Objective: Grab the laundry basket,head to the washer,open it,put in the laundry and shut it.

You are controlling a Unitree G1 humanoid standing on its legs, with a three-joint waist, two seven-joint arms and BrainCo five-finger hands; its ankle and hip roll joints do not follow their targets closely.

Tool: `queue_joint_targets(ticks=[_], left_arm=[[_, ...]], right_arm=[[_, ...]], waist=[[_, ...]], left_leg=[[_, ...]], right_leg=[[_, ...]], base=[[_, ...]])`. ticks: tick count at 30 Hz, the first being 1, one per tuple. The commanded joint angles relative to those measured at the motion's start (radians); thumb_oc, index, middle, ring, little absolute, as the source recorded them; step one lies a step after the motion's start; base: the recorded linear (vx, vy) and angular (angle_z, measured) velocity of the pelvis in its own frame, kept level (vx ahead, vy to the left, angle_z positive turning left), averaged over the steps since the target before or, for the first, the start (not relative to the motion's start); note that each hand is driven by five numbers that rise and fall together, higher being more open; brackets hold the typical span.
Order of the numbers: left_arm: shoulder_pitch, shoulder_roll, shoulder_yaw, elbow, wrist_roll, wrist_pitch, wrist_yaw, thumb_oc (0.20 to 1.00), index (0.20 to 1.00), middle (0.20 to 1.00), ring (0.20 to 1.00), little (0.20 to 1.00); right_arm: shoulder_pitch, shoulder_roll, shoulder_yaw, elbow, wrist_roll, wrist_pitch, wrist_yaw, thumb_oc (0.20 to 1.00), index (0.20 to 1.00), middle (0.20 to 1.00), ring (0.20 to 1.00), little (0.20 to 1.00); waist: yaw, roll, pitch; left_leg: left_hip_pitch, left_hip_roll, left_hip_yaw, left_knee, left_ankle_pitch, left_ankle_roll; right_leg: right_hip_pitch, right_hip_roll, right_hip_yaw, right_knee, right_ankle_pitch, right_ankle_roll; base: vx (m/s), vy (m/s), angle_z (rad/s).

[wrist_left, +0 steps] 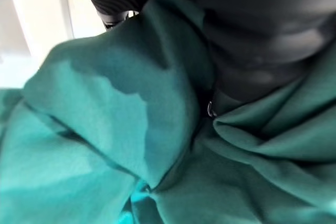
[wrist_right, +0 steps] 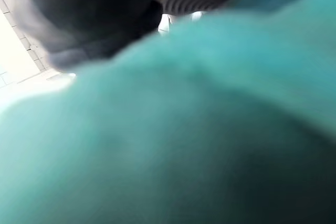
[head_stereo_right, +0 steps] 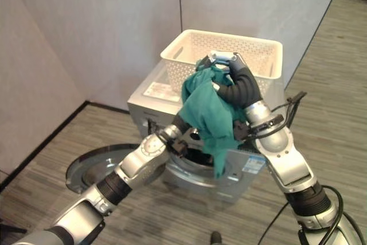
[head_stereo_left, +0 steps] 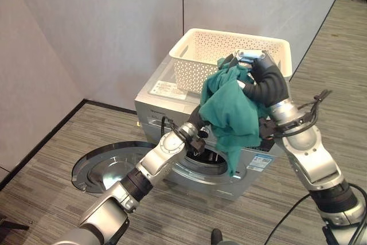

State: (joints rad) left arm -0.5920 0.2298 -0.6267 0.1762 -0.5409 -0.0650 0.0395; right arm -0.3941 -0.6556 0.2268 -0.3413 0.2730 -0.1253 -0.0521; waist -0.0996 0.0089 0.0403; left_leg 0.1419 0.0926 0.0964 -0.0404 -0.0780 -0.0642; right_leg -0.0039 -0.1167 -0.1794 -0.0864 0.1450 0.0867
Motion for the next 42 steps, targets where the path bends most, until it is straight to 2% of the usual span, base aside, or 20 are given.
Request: queue_joint_targets(ticks=[1,7,12,15,17,18,21,23,24,25,26,27,28,31,32,34,37,42], left_arm=[[-0.072,-0.003,0.041,0.028,0.057,-0.112,0.041,0.200,0.200,0.200,0.200,0.200],[-0.055,0.009,0.067,0.041,0.091,-0.126,0.050,0.200,0.200,0.200,0.200,0.200],[-0.019,0.027,0.100,0.036,0.092,-0.131,0.057,0.200,0.200,0.200,0.200,0.200],[0.041,0.035,0.142,0.030,0.084,-0.133,0.063,0.200,0.200,0.200,0.200,0.200],[0.062,0.039,0.151,0.027,0.086,-0.135,0.065,0.200,0.200,0.200,0.200,0.200],[0.110,0.045,0.183,0.020,0.086,-0.139,0.070,0.200,0.200,0.200,0.200,0.200],[0.201,0.061,0.245,-0.015,0.121,-0.149,0.078,0.200,0.200,0.200,0.200,0.200],[0.261,0.077,0.286,-0.043,0.152,-0.162,0.079,0.200,0.200,0.200,0.200,0.200],[0.263,0.077,0.286,-0.044,0.153,-0.161,0.079,0.200,0.200,0.200,0.200,0.200],[0.297,0.079,0.320,-0.054,0.159,-0.170,0.077,0.200,0.200,0.200,0.200,0.200],[0.309,0.083,0.340,-0.057,0.165,-0.178,0.079,0.200,0.200,0.200,0.200,0.200],[0.313,0.082,0.340,-0.059,0.166,-0.178,0.078,0.200,0.200,0.200,0.200,0.200],[0.327,0.082,0.357,-0.052,0.168,-0.182,0.086,0.200,0.200,0.200,0.200,0.200],[0.355,0.072,0.382,-0.042,0.165,-0.192,0.080,0.200,0.200,0.200,0.200,0.200],[0.358,0.072,0.383,-0.043,0.165,-0.192,0.080,0.200,0.200,0.200,0.200,0.200],[0.391,0.068,0.392,-0.063,0.152,-0.188,0.063,0.200,0.200,0.200,0.200,0.200],[0.420,0.059,0.390,-0.071,0.127,-0.186,0.049,0.200,0.200,0.200,0.200,0.200],[0.482,0.045,0.329,-0.091,0.037,-0.163,0.007,0.200,0.200,0.200,0.200,0.200]], right_arm=[[-0.002,0.001,0.003,0.023,0.084,-0.046,0.026,1.000,1.000,1.000,1.000,1.000],[0.034,-0.053,-0.005,0.045,0.175,-0.050,0.057,1.000,1.000,1.000,1.000,1.000],[0.094,-0.033,-0.083,0.073,0.233,-0.071,0.036,1.000,1.000,1.000,1.000,1.000],[0.173,0.067,-0.217,0.083,0.288,-0.130,-0.016,1.000,1.000,1.000,1.000,1.000],[0.200,0.105,-0.249,0.079,0.290,-0.146,-0.034,1.000,1.000,1.000,1.000,1.000],[0.241,0.162,-0.313,0.090,0.297,-0.173,-0.084,1.000,1.000,1.000,1.000,1.000],[0.323,0.208,-0.416,0.115,0.129,-0.175,-0.197,1.000,1.000,1.000,1.000,1.000],[0.402,0.201,-0.471,0.169,-0.051,-0.123,-0.262,1.000,1.000,1.000,1.000,1.000],[0.403,0.201,-0.470,0.168,-0.053,-0.122,-0.263,1.000,1.000,1.000,1.000,1.000],[0.454,0.179,-0.508,0.245,-0.191,-0.080,-0.308,1.000,1.000,1.000,1.000,1.000],[0.478,0.174,-0.515,0.281,-0.226,-0.071,-0.321,1.000,1.000,1.000,1.000,1.000],[0.478,0.173,-0.512,0.285,-0.229,-0.074,-0.324,1.000,1.000,1.000,1.000,1.000],[0.496,0.196,-0.521,0.394,-0.201,-0.066,-0.351,1.000,1.000,1.000,1.000,1.000],[0.537,0.224,-0.481,0.640,-0.176,-0.048,-0.335,1.000,1.000,1.000,1.000,1.000],[0.534,0.222,-0.478,0.649,-0.174,-0.054,-0.336,1.000,1.000,1.000,1.000,1.000],[0.544,0.274,-0.445,0.831,-0.098,-0.036,-0.314,1.000,1.000,1.000,1.000,1.000],[0.538,0.308,-0.391,0.962,-0.070,-0.021,-0.277,1.000,1.000,1.000,1.000,1.000],[0.483,0.397,-0.264,1.266,0.027,0.033,-0.195,1.000,1.000,1.000,1.000,1.000]], waist=[[-0.006,-0.052,-0.053],[-0.013,-0.052,-0.057],[-0.018,-0.050,-0.059],[-0.024,-0.042,-0.058],[-0.024,-0.042,-0.059],[-0.026,-0.037,-0.056],[-0.027,-0.033,-0.052],[-0.028,-0.034,-0.048],[-0.028,-0.033,-0.052],[-0.029,-0.032,-0.052],[-0.030,-0.033,-0.049],[-0.031,-0.032,-0.050],[-0.033,-0.032,-0.048],[-0.032,-0.031,-0.038],[-0.033,-0.031,-0.039],[-0.030,-0.031,-0.028],[-0.025,-0.031,-0.018],[-0.003,-0.024,0.037]], left_leg=[[-0.078,0.012,0.041,0.010,0.003,0.013],[-0.076,0.014,0.048,0.006,0.005,0.010],[-0.072,0.013,0.053,0.000,0.006,0.009],[-0.070,0.013,0.056,-0.003,0.004,0.009],[-0.071,0.012,0.056,-0.003,0.003,0.009],[-0.071,0.012,0.055,-0.005,0.002,0.010],[-0.071,0.010,0.054,-0.006,-0.002,0.013],[-0.073,0.010,0.056,-0.002,0.001,0.015],[-0.071,0.010,0.055,-0.005,-0.005,0.015],[-0.072,0.010,0.056,-0.006,-0.006,0.016],[-0.072,0.009,0.057,-0.006,-0.006,0.017],[-0.072,0.009,0.057,-0.006,-0.007,0.017],[-0.074,0.010,0.058,-0.006,-0.007,0.017],[-0.078,0.009,0.055,-0.005,-0.004,0.018],[-0.078,0.009,0.055,-0.006,-0.005,0.018],[-0.083,0.009,0.052,-0.002,-0.003,0.017],[-0.089,0.009,0.050,0.004,-0.003,0.016],[-0.134,0.009,0.047,0.032,0.001,0.013]], right_leg=[[0.032,-0.082,-0.003,0.153,-0.181,0.059],[0.030,-0.081,-0.003,0.151,-0.179,0.060],[0.030,-0.081,0.000,0.147,-0.176,0.063],[0.027,-0.080,0.004,0.144,-0.177,0.064],[0.026,-0.080,0.004,0.145,-0.177,0.064],[0.024,-0.080,0.005,0.146,-0.178,0.064],[0.022,-0.080,0.008,0.147,-0.181,0.064],[0.021,-0.080,0.010,0.149,-0.179,0.063],[0.022,-0.079,0.011,0.147,-0.184,0.065],[0.020,-0.079,0.011,0.145,-0.184,0.065],[0.019,-0.078,0.012,0.145,-0.184,0.065],[0.019,-0.078,0.012,0.145,-0.184,0.065],[0.017,-0.077,0.014,0.146,-0.186,0.065],[0.015,-0.077,0.013,0.147,-0.185,0.062],[0.015,-0.077,0.013,0.147,-0.185,0.062],[0.011,-0.076,0.011,0.149,-0.186,0.060],[0.007,-0.077,0.009,0.150,-0.185,0.060],[-0.032,-0.084,0.001,0.165,-0.180,0.058]], base=[[0.00,0.000,0.00],[0.00,-0.003,-0.01],[0.00,0.000,0.00],[0.02,0.000,-0.05],[0.02,0.001,-0.07],[0.03,0.000,-0.10],[0.01,0.001,-0.02],[0.00,0.000,0.00],[0.00,0.000,0.00],[0.03,-0.002,0.01],[0.00,0.000,0.00],[0.00,0.000,0.00],[0.00,0.000,0.00],[0.00,0.000,0.00],[0.00,0.000,0.00],[0.00,0.000,0.00],[-0.01,-0.001,-0.01],[-0.03,0.001,0.03]])
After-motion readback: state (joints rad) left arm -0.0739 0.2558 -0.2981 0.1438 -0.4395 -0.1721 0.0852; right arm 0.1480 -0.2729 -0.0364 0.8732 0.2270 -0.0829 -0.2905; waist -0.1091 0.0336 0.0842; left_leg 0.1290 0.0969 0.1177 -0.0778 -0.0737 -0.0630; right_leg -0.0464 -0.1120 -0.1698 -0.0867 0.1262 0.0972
